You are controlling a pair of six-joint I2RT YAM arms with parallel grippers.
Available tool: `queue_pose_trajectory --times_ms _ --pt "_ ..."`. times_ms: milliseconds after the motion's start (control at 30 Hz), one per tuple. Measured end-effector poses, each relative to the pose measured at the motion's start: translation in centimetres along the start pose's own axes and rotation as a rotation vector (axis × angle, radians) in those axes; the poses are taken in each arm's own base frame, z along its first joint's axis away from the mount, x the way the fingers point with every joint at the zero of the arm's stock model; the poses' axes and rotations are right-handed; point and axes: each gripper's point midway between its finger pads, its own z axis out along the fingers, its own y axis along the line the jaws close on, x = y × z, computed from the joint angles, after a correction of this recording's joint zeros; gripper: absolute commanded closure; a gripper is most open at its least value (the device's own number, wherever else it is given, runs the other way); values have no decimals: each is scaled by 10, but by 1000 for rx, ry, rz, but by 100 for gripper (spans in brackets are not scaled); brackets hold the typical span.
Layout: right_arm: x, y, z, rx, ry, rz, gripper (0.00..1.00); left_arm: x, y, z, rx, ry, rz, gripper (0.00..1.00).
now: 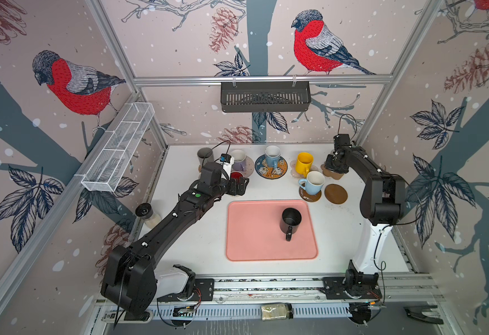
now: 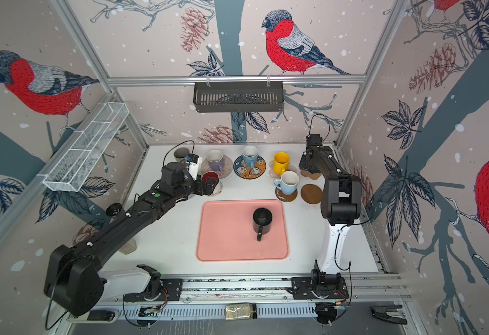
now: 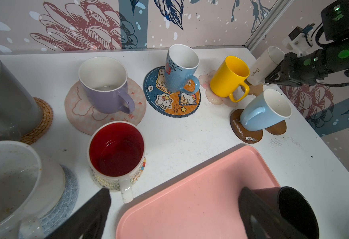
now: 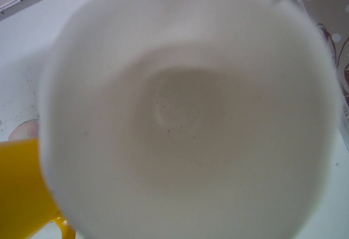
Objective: Place cups on coasters
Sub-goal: Place the cup on the coaster.
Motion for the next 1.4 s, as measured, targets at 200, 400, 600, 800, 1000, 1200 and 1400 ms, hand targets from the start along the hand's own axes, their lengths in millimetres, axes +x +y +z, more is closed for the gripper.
queue_pose_trajectory --times_ms 200,400,600,800,1000,1200,1400 --pt "3 -3 5 5 9 3 98 0 0 0 0 1 0 3" --pt "5 -5 9 11 19 5 78 1 0 1 0 3 0 3" --pt "0 -6 10 15 -7 11 43 1 0 1 0 3 -1 3" --pt "2 -7 12 17 -6 10 27 2 0 1 3 5 -5 3" --pt "0 -9 9 29 -15 12 15 1 -1 0 7 4 -4 3" --pt "-1 -15 -9 39 -42 24 14 -1 -2 -3 10 -6 -2 3" --pt "5 -19 -49 46 -104 39 19 -2 -7 -4 33 -5 -1 3"
